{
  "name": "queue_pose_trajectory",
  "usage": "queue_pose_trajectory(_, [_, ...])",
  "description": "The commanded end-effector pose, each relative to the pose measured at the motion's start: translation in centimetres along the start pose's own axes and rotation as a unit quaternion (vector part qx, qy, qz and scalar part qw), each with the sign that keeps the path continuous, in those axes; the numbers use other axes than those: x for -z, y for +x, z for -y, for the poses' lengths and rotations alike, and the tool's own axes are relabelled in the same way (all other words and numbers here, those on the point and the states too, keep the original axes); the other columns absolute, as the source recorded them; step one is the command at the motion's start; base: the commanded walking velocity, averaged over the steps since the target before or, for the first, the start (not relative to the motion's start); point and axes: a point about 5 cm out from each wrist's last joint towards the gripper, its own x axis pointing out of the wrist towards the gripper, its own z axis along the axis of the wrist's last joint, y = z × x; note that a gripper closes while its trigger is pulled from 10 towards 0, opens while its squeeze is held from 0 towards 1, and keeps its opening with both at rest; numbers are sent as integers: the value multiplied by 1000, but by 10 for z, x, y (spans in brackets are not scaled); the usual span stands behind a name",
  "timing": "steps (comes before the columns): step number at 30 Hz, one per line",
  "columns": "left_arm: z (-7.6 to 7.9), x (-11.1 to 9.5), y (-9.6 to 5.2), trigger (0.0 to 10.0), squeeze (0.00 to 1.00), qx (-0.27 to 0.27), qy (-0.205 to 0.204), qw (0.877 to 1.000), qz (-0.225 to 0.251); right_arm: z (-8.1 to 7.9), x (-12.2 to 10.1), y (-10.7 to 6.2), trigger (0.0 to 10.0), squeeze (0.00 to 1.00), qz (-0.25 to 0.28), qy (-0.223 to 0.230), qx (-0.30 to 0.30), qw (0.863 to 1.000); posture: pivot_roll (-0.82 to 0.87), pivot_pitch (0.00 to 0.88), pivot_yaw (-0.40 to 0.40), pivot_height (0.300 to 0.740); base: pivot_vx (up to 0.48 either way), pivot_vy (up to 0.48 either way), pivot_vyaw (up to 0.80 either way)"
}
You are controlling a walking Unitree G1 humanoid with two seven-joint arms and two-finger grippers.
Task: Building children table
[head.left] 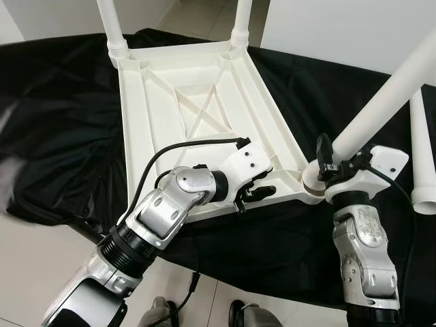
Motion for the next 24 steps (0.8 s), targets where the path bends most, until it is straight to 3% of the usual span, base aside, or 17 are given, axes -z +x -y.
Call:
queue_pose_trajectory(1, [2,0,0,10000,0,15,-4,1000,8,0,6,-5,10000,0,-21,-6,-3,1000,24,174,-40,740,0,0,0])
queue_pose_trajectory(14, [7,-9,0,10000,0,19,-22,999,38,9,18,-13,10000,0,-48,-26,-3,999,34,167,-42,740,0,0,0])
queue_pose_trajectory(24, [8,-9,0,10000,0,18,-24,999,38,7,24,-17,10000,0,-54,-32,-40,997,34,164,-45,740,0,0,0])
